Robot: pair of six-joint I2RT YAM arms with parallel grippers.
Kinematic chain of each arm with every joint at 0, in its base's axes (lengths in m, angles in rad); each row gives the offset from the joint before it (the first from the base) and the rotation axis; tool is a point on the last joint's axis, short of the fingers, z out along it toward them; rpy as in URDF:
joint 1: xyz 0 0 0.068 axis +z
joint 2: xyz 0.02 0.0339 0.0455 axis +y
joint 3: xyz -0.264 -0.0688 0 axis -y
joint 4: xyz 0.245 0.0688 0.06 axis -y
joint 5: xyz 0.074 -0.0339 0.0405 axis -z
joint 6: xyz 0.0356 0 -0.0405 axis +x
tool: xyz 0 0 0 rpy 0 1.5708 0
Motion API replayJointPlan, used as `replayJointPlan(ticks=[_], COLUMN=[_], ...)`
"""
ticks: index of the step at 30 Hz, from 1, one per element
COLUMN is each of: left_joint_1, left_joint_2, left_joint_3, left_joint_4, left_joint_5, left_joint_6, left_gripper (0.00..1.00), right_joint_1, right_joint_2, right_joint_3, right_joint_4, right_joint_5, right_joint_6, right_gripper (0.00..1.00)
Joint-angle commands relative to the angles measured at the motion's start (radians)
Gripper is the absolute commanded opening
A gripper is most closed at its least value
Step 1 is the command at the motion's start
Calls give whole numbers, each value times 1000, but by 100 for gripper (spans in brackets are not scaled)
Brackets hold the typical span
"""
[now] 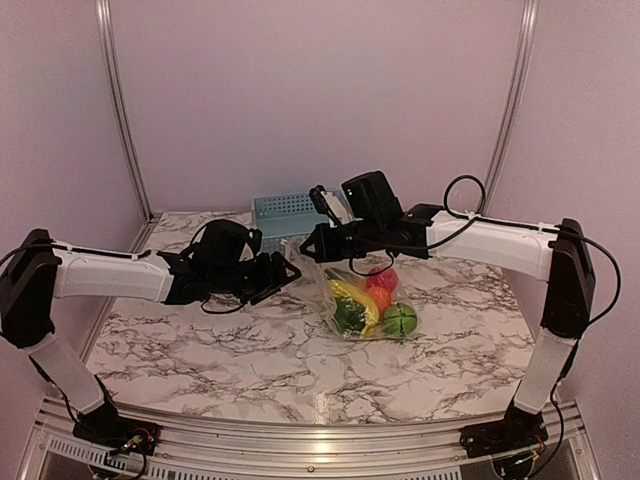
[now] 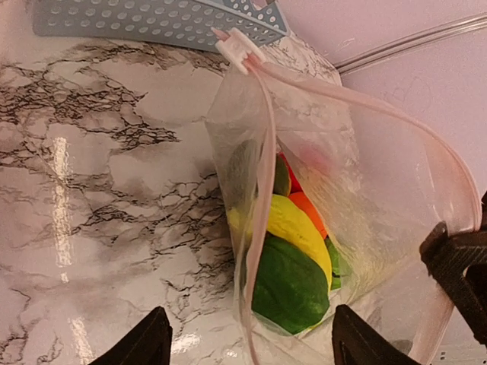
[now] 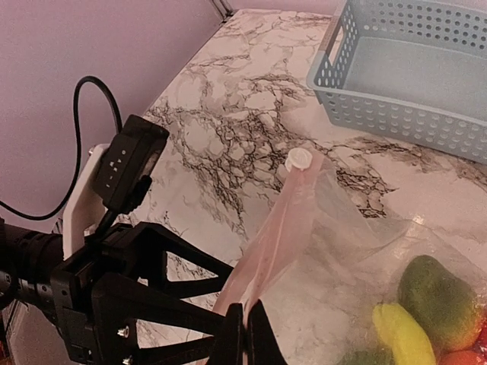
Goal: Open the zip-top bag and remove the fake food
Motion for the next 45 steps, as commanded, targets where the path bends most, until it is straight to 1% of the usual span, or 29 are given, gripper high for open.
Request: replayJointPlan(ticks=[1,3,5,7,8,11,16,17,19,20,22,23,25,27,30,34,36,39,43,45], left_joint_1=[-14,-11,-1,17,24,35,36,37,42,45,52,58,73,88,110,121,121,119,117,117], left_joint_2=[105,114,101,97,102,139,173,171,156,145,121,108,81,55,1,-54,-52,-26,-11,-4], left_joint_3=[111,112,80,44,29,14,49,58,66,67,67,64,56,47,16,-38,-41,-32,-38,-47], left_joint_4=[-57,-125,-188,-272,-306,-332,-343,-348,-354,-354,-365,-370,-376,-389,-398,-321,-304,-296,-263,-216], left_joint_5=[25,-19,-75,-103,-104,-93,-53,-54,-50,-46,-47,-46,-41,-37,-31,23,53,81,100,127], left_joint_6=[-33,-54,-78,-106,-111,-88,-35,-22,-5,1,14,20,32,43,55,74,95,103,91,88], left_gripper=[61,47,32,22,19,18,21,22,25,28,34,40,45,48,51,54,52,38,26,22], right_joint_1=[8,8,8,7,8,8,8,6,-4,-14,-54,-76,-132,-181,-260,-370,-414,-474,-520,-530], right_joint_2=[-29,-38,-43,-49,-52,-55,-43,-48,-65,-78,-113,-136,-182,-228,-302,-379,-401,-417,-418,-400], right_joint_3=[-2,-2,-2,-3,-5,-17,-24,-22,-20,-23,-42,-59,-99,-141,-243,-388,-440,-507,-563,-575], right_joint_4=[47,42,40,40,41,54,80,83,86,86,88,90,87,59,15,-10,-35,-43,-12,3], right_joint_5=[-25,-13,-6,-3,-1,-12,-88,-98,-123,-137,-166,-179,-201,-204,-209,-227,-238,-269,-312,-335], right_joint_6=[3,-6,-11,-13,-14,-15,-11,-14,-23,-23,-18,-11,-2,-10,-25,-34,-36,-41,-33,-32], right_gripper=[0,0,0,0,0,0,0,3,19,29,44,50,58,61,61,63,63,63,64,65])
